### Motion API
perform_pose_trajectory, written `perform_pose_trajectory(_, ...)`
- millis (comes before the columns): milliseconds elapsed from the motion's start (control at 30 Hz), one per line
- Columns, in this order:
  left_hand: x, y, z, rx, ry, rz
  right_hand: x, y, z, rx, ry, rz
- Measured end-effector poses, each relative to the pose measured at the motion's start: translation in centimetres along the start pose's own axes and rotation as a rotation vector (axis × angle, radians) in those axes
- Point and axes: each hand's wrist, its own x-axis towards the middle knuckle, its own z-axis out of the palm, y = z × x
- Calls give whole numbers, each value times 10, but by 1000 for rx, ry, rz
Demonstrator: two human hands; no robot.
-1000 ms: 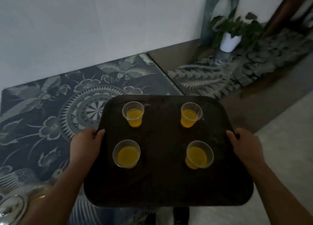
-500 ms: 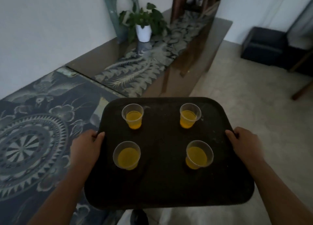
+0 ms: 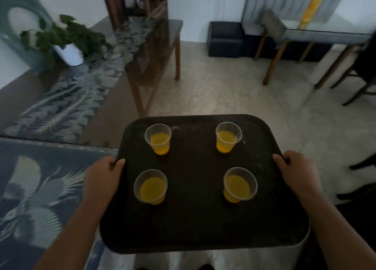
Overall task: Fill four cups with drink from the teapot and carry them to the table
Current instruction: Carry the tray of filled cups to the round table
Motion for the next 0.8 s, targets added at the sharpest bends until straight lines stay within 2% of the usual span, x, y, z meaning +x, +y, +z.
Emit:
perform_pose_trajectory(367, -2, 159, 85, -23, -227, 279, -37, 136, -84, 31, 116, 335)
perform_pose_trajectory(500, -2, 213, 114, -100, -361, 367, -58, 180, -104, 54, 129, 451)
perform_pose_trajectory(800, -16, 327, 189, -128, -477, 687, -118, 245, -128, 16, 339, 741)
